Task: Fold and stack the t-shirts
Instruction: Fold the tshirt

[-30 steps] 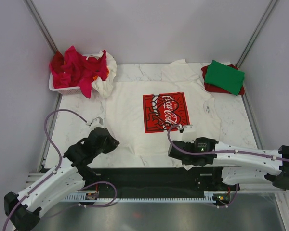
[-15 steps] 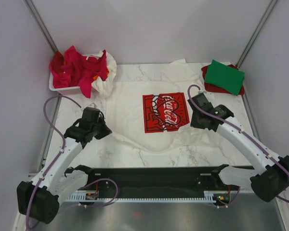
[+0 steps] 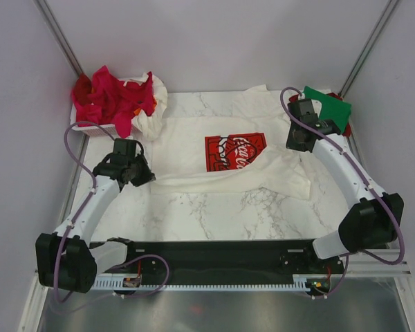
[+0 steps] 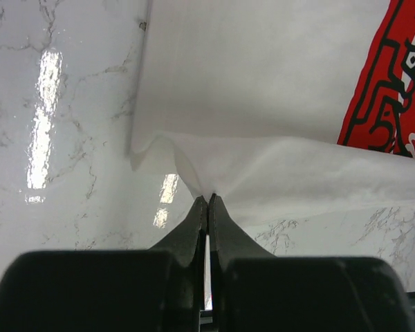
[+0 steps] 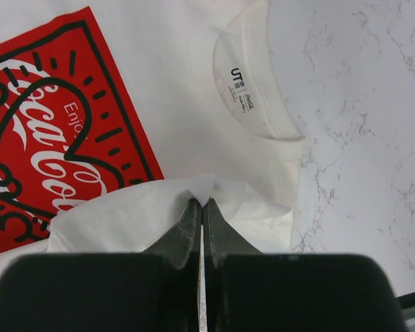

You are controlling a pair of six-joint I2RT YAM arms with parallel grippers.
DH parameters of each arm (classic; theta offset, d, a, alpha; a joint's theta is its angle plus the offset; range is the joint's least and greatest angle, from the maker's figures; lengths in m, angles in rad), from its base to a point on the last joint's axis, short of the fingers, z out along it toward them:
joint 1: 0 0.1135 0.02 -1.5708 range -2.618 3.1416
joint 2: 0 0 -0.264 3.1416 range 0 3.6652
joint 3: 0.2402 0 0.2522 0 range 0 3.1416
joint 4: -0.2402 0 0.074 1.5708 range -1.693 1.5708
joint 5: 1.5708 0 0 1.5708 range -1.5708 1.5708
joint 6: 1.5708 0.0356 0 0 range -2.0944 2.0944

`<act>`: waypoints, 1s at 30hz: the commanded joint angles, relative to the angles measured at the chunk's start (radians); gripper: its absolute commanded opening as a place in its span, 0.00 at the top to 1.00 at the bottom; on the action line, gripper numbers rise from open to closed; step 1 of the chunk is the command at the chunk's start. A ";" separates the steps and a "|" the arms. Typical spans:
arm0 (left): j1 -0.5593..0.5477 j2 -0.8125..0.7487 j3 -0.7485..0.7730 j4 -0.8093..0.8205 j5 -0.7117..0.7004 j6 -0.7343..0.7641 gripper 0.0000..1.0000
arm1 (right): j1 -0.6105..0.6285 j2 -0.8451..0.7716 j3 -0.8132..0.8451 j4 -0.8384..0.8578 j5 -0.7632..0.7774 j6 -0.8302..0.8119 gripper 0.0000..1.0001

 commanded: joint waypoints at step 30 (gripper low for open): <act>0.073 0.546 0.403 0.059 -0.001 0.156 0.98 | 0.000 0.494 0.436 0.055 0.024 -0.244 0.94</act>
